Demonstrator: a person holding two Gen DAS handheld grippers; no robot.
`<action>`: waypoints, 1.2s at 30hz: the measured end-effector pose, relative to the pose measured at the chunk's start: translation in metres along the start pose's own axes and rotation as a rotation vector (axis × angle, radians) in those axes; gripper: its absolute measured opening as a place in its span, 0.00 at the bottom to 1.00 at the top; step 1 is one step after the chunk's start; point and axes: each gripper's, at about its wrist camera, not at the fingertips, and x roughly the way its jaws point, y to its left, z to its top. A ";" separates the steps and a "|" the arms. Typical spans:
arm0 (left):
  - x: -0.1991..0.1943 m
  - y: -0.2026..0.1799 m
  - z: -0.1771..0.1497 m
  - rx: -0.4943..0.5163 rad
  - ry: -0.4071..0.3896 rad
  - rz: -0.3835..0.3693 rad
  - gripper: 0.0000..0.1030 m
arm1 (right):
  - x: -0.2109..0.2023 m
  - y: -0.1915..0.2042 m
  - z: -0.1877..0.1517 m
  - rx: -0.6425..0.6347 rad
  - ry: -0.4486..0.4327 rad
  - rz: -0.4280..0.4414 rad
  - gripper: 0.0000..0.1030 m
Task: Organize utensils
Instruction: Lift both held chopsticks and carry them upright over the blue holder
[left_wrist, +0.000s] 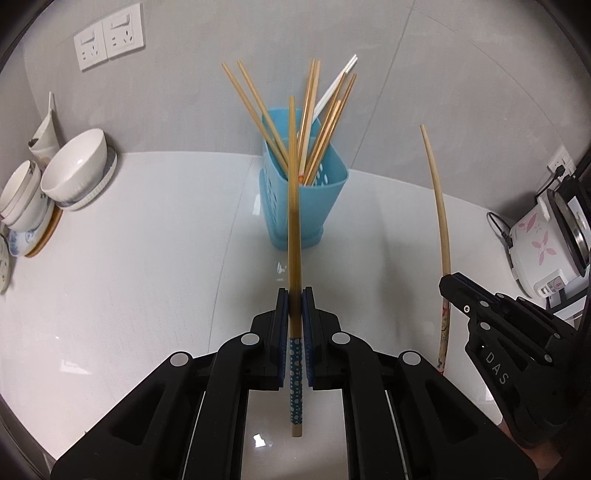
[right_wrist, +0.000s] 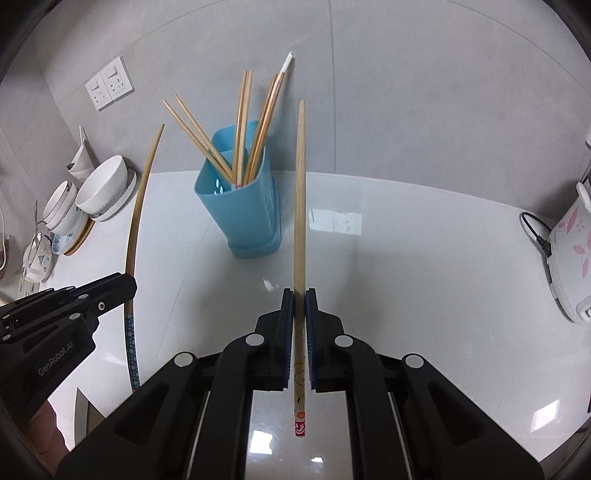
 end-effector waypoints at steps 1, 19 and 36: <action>-0.001 0.000 0.002 0.000 -0.006 -0.001 0.07 | -0.001 0.002 0.004 0.000 -0.008 0.000 0.06; -0.020 0.004 0.067 -0.002 -0.137 -0.022 0.07 | -0.010 0.015 0.068 -0.017 -0.124 0.017 0.06; -0.002 0.010 0.129 -0.033 -0.373 -0.089 0.07 | 0.006 0.005 0.116 0.015 -0.225 0.052 0.06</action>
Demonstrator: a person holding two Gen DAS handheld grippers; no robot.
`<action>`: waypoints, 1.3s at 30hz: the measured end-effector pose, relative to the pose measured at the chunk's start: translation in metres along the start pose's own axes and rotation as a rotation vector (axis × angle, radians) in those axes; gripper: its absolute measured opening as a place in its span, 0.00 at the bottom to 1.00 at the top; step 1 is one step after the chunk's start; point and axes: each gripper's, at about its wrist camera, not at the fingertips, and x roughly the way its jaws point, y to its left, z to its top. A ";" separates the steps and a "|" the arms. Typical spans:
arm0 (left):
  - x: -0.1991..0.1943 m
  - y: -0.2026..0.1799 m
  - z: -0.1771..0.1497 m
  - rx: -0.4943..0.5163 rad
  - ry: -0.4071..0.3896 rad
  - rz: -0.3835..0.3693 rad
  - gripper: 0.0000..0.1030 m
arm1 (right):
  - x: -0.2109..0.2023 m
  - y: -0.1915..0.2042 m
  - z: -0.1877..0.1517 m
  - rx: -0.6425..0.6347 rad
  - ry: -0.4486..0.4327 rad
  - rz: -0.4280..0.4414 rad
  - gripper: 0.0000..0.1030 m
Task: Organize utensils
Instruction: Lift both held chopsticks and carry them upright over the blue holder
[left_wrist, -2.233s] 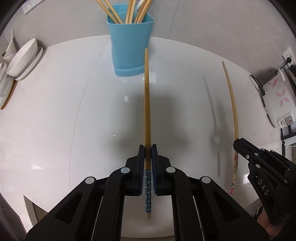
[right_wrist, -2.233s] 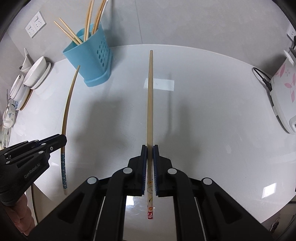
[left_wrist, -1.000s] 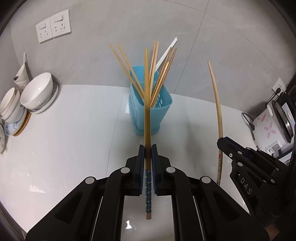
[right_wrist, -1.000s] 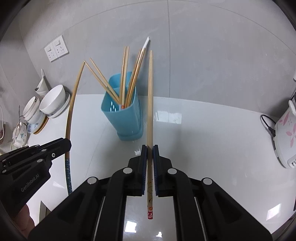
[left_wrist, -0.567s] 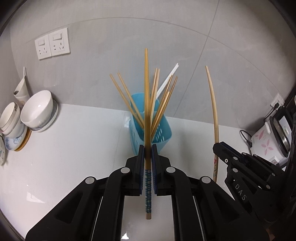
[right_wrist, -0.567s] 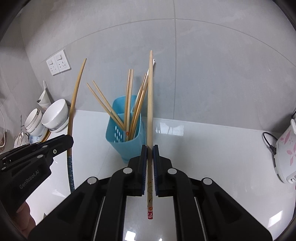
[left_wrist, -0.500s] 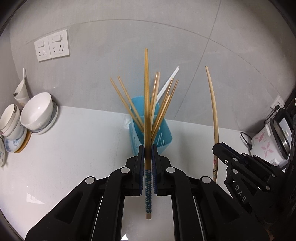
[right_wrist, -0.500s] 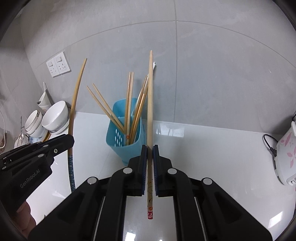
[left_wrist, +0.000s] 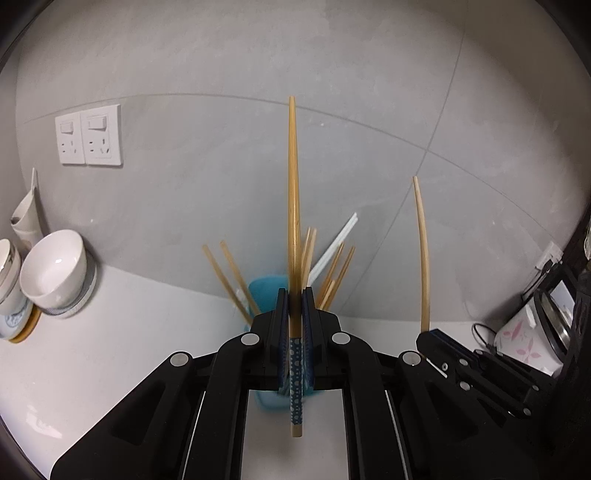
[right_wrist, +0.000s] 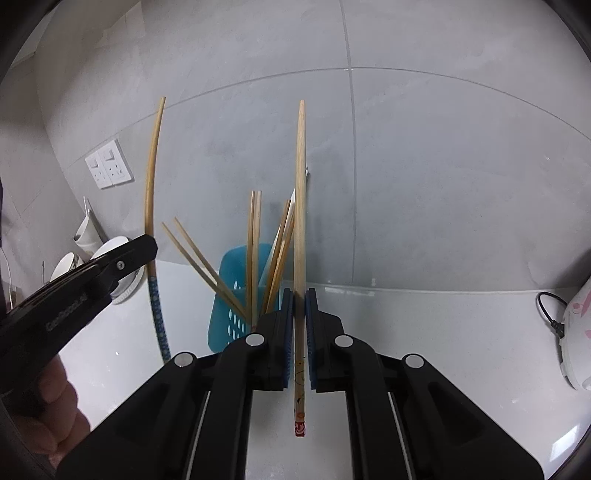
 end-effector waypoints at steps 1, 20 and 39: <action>0.004 -0.001 0.000 0.003 -0.009 0.001 0.07 | 0.002 -0.001 0.001 0.003 -0.011 0.003 0.06; 0.081 -0.004 -0.037 0.118 -0.091 -0.013 0.07 | 0.044 -0.012 0.000 0.035 -0.023 0.033 0.05; 0.101 0.001 -0.061 0.144 0.032 -0.029 0.16 | 0.051 -0.011 -0.007 0.014 -0.009 0.045 0.05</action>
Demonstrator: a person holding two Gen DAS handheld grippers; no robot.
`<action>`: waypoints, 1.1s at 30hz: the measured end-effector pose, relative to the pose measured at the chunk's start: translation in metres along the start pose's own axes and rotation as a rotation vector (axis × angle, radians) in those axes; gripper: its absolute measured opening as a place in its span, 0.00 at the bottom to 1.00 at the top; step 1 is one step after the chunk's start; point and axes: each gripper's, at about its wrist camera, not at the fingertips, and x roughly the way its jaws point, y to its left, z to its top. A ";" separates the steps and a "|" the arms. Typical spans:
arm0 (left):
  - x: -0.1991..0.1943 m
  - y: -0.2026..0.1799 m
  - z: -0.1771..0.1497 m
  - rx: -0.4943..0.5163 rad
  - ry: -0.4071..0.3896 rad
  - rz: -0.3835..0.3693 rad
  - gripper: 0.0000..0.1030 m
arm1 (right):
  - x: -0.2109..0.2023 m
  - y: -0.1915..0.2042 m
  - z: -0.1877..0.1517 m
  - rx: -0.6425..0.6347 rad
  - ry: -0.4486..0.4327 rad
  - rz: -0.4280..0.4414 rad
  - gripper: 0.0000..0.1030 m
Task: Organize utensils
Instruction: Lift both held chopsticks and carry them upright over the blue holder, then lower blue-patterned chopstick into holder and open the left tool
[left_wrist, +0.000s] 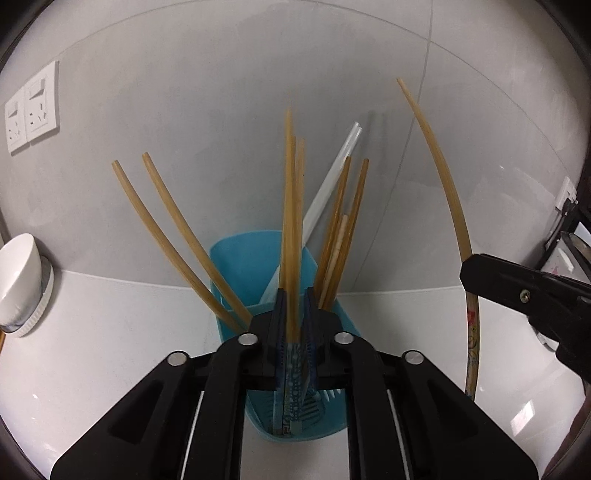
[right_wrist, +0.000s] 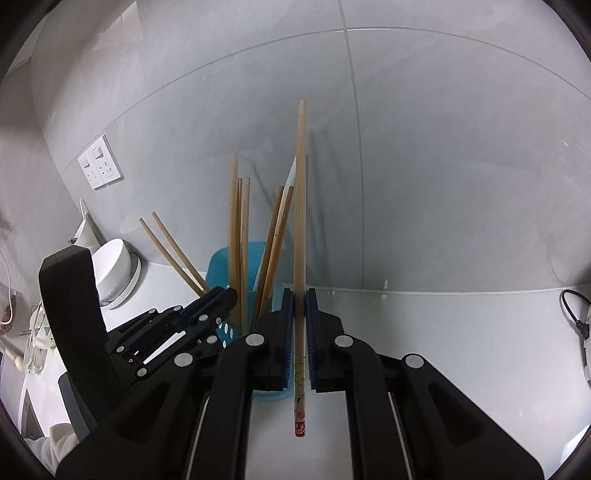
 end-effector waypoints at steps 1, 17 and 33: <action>-0.001 0.001 -0.001 0.001 0.004 0.005 0.17 | 0.000 0.000 0.000 -0.004 0.000 0.002 0.05; -0.051 0.038 -0.008 -0.041 0.078 0.090 0.84 | 0.006 0.019 0.011 0.009 -0.070 0.111 0.06; -0.050 0.072 -0.012 -0.103 0.114 0.131 0.94 | 0.033 0.040 -0.001 -0.014 -0.177 0.109 0.06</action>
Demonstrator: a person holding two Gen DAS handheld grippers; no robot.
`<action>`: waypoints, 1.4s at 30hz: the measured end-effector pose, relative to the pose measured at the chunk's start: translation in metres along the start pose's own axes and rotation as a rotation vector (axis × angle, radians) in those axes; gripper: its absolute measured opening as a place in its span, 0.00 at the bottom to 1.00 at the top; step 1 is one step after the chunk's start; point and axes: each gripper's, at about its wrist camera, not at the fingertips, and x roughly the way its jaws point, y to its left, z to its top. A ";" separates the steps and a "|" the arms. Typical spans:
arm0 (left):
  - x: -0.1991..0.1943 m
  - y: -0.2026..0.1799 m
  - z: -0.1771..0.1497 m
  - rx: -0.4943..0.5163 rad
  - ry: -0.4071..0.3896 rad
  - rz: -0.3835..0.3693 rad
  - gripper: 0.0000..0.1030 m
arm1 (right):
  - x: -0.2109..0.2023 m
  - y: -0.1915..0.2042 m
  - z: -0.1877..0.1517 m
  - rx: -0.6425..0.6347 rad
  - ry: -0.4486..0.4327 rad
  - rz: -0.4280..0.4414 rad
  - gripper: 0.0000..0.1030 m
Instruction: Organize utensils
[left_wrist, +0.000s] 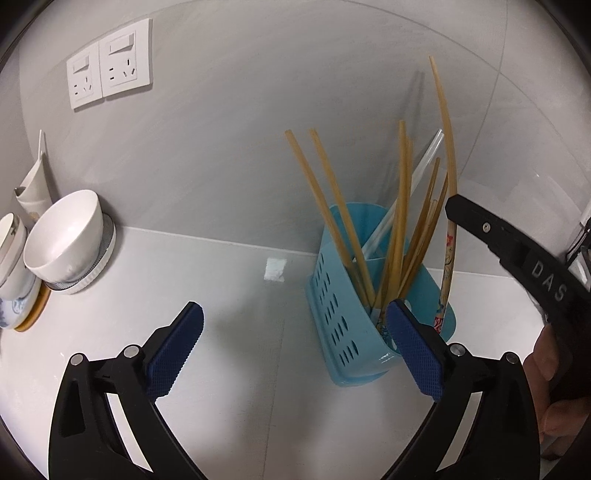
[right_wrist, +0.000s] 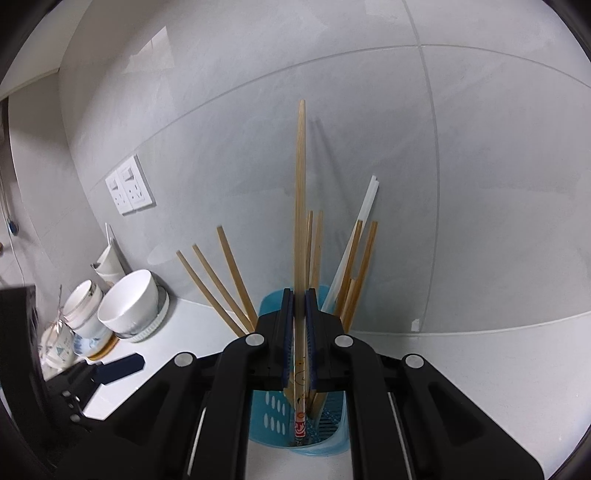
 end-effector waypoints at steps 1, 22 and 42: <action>0.001 0.001 0.000 -0.003 0.002 -0.001 0.94 | 0.002 0.001 -0.003 -0.009 0.004 -0.009 0.06; 0.006 0.025 0.009 -0.031 -0.018 -0.012 0.94 | -0.001 0.000 -0.020 -0.053 0.113 -0.085 0.24; -0.055 0.002 -0.011 0.009 -0.037 -0.030 0.94 | -0.090 -0.015 -0.028 -0.060 0.151 -0.117 0.84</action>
